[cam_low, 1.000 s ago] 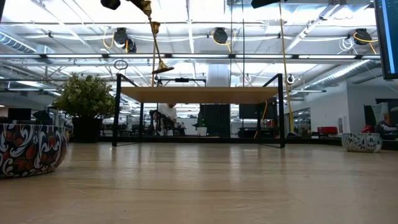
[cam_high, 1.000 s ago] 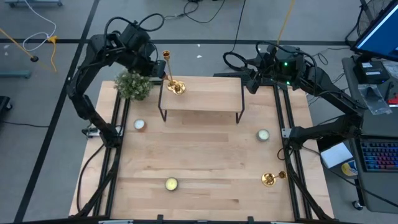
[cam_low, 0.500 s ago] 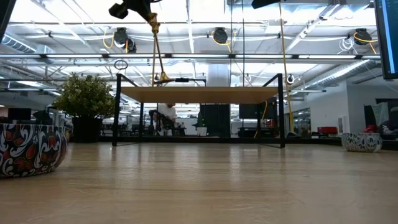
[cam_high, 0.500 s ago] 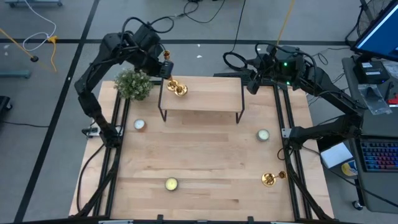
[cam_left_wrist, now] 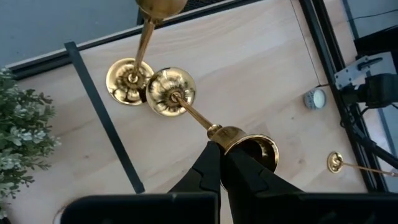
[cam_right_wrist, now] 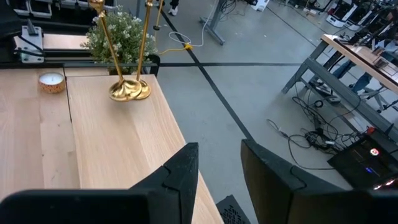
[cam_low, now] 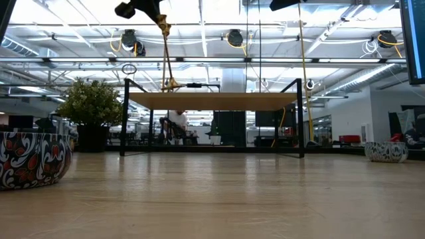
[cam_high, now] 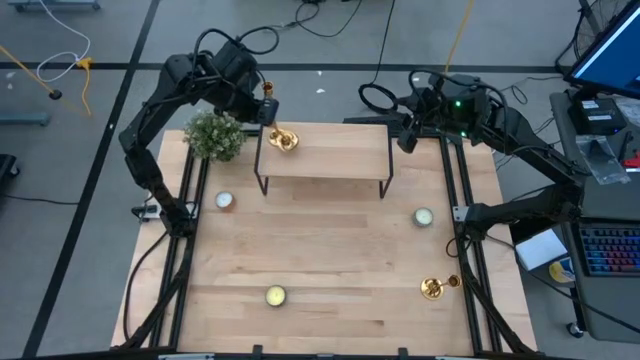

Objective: Pick & Place candle stick holders
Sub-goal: Put the left gold candle holder on the shelf

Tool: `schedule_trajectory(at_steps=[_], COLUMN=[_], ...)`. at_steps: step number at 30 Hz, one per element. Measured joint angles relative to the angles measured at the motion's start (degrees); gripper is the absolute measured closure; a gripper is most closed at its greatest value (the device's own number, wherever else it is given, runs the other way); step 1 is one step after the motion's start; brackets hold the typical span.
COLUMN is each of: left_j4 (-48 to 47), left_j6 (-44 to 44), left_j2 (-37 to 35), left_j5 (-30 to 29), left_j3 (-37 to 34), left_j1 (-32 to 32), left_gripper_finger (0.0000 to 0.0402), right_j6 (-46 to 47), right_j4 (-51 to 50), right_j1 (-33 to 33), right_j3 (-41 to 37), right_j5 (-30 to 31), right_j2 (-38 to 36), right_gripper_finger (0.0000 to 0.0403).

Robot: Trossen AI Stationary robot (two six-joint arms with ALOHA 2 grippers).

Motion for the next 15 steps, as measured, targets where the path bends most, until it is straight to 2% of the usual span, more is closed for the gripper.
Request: schedule_trajectory(at_steps=[15], left_j4=[-0.02], left_j6=[-4.28], left_j2=[-1.69], left_j5=[0.02], left_j3=[-0.04], left_j1=[-2.62], left_gripper_finger=[0.0398], right_j6=[0.00], right_j4=[-3.21], right_j1=[0.00], right_j3=[0.00], right_j5=[-0.01], right_j2=[0.00], right_gripper_finger=[0.0289])
